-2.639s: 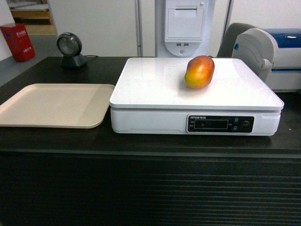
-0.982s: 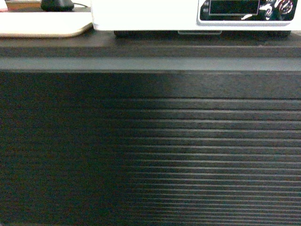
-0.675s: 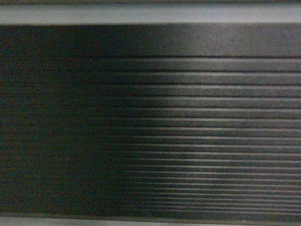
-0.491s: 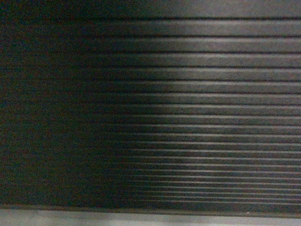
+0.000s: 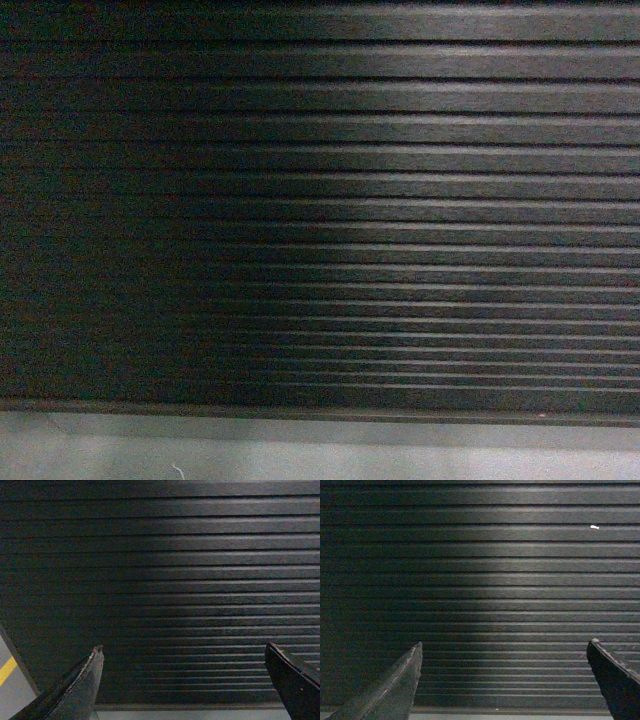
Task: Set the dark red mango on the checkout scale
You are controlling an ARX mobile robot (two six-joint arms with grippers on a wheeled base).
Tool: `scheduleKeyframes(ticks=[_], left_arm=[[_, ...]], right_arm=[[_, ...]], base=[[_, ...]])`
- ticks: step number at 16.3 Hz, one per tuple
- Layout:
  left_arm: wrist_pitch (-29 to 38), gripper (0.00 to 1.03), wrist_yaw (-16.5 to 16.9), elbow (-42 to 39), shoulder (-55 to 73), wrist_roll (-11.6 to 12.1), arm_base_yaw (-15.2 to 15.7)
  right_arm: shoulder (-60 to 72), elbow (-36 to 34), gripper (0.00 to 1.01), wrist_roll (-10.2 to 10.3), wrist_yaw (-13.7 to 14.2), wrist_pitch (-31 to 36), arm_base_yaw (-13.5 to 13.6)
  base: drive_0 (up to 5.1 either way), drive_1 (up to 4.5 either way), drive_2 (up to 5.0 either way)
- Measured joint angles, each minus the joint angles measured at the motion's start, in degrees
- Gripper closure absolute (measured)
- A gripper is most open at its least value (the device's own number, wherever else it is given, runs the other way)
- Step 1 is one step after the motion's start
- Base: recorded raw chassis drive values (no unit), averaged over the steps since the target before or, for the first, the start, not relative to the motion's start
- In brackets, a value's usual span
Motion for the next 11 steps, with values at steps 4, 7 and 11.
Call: scheduleKeyframes(ticks=[4, 7, 11], left_arm=[[0.04, 0.05, 0.0, 0.0, 0.0, 0.02, 0.0], [0.09, 0.05, 0.0, 0.0, 0.0, 0.02, 0.0], [0.09, 0.05, 0.0, 0.0, 0.0, 0.02, 0.0]], right_arm=[[0.0, 0.0, 0.03, 0.0, 0.04, 0.07, 0.0], [0.0, 0.0, 0.03, 0.0, 0.04, 0.09, 0.0], [0.0, 0.0, 0.03, 0.0, 0.04, 0.09, 0.0]], base=[[0.0, 0.0, 0.0], [0.0, 0.0, 0.0], [0.0, 0.0, 0.0]])
